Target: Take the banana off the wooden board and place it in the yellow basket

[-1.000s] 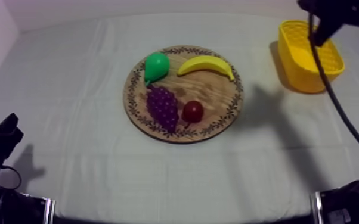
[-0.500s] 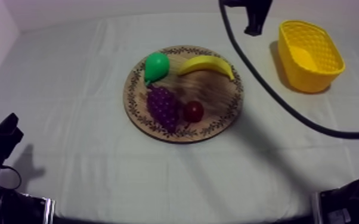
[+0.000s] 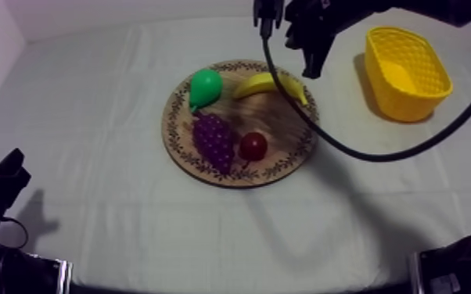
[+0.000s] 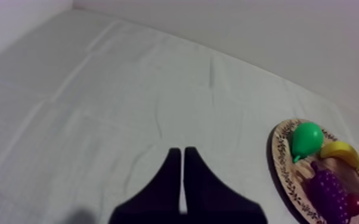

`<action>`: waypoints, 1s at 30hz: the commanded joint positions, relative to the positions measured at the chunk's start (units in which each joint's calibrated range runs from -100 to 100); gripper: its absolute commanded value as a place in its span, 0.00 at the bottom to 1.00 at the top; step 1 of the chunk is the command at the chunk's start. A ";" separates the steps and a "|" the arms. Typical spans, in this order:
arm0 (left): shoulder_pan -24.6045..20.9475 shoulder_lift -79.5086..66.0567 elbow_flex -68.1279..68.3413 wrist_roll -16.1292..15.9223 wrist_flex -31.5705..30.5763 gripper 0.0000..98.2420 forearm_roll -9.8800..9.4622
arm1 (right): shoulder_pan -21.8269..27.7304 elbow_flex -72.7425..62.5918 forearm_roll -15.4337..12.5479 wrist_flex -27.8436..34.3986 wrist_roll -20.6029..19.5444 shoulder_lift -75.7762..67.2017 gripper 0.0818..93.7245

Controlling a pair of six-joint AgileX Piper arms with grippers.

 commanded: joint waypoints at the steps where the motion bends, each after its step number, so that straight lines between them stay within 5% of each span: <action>1: -0.01 -0.03 0.02 0.03 -0.01 0.00 0.01 | 0.75 0.02 -1.74 -0.49 3.23 -0.01 0.47; 3: -0.01 -0.03 0.02 0.02 -0.01 0.00 0.01 | 1.62 0.58 -3.29 -2.90 3.99 -0.11 0.57; 9: -0.01 -0.03 0.02 0.01 -0.01 0.00 0.01 | 2.36 4.49 0.14 -10.49 -2.44 -0.19 0.77; 18: -0.01 -0.03 0.02 0.00 -0.01 0.00 0.01 | 1.37 7.01 1.37 -11.55 -2.87 -0.07 0.66; 30: -0.01 -0.03 0.02 0.01 -0.01 0.00 0.01 | 0.53 4.61 2.24 -11.71 -1.73 6.87 0.63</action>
